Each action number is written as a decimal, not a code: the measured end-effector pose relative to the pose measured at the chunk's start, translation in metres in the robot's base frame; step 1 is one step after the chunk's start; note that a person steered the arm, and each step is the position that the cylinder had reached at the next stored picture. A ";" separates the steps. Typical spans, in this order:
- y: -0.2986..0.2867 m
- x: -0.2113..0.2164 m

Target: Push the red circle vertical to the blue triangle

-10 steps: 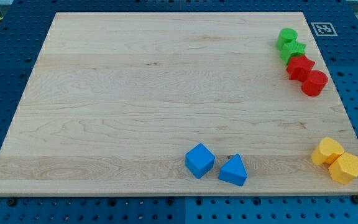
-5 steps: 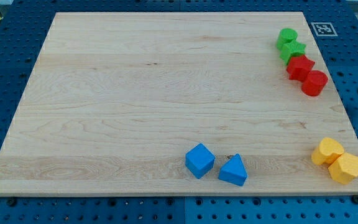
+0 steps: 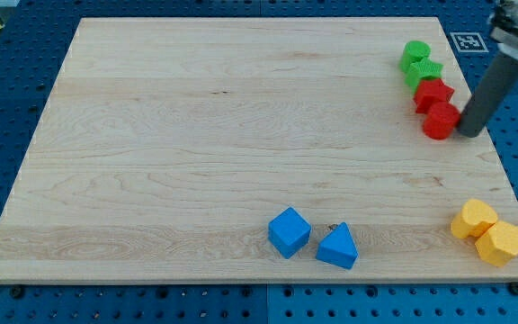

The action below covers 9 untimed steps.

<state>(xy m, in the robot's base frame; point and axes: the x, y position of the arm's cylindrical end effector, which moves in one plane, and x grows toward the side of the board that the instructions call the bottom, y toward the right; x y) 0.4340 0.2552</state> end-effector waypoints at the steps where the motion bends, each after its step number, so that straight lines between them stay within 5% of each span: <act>1: -0.008 0.000; 4: -0.019 -0.006; 7: -0.137 -0.008; 9: -0.070 0.010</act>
